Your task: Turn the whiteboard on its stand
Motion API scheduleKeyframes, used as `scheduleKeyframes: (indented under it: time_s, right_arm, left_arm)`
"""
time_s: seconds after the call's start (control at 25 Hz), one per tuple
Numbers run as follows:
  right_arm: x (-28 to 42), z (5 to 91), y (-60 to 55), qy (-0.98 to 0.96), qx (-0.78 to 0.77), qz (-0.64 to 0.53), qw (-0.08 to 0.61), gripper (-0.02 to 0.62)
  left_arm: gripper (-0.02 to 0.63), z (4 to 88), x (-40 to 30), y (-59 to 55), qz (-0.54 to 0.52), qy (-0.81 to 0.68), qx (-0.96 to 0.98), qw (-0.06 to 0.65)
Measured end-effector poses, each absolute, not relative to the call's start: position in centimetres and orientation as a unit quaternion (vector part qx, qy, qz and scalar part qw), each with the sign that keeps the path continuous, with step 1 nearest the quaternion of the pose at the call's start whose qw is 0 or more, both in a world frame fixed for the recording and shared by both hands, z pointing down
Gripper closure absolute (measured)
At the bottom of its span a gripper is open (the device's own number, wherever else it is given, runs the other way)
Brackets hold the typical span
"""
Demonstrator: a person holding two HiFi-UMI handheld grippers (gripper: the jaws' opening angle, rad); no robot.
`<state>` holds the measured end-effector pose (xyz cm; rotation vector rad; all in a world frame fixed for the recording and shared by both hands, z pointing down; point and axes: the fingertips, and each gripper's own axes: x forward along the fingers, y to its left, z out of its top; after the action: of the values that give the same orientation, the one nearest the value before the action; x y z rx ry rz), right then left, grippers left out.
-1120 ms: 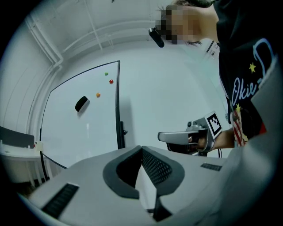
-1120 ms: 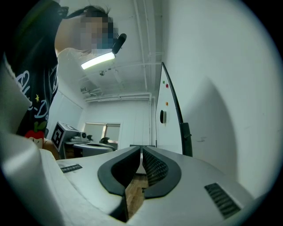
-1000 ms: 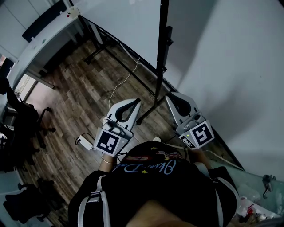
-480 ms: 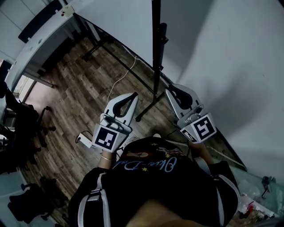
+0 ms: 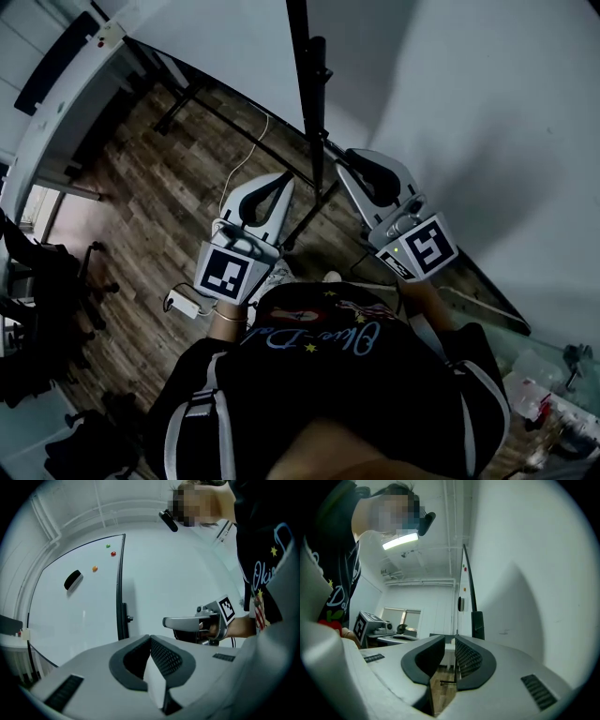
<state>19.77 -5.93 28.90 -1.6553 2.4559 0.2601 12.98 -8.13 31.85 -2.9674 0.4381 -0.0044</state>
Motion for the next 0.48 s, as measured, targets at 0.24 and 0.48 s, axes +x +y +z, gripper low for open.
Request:
scheduleKeyframes:
  time_s: [0.24,0.48]
  right_arm:
    - [20.6,28.9,-7.8,0.806,-0.58,0.082,0.083,0.529]
    - [21.2,29.0,-9.7,0.789,-0.604,0.078,0.082,0.52]
  left_arm:
    - [0.589,31.6,14.6,-10.5,-0.001,0.112,-0.991,0.07]
    - [0.589,31.1,15.9,-12.6,0.008,0.078,-0.995,0.068]
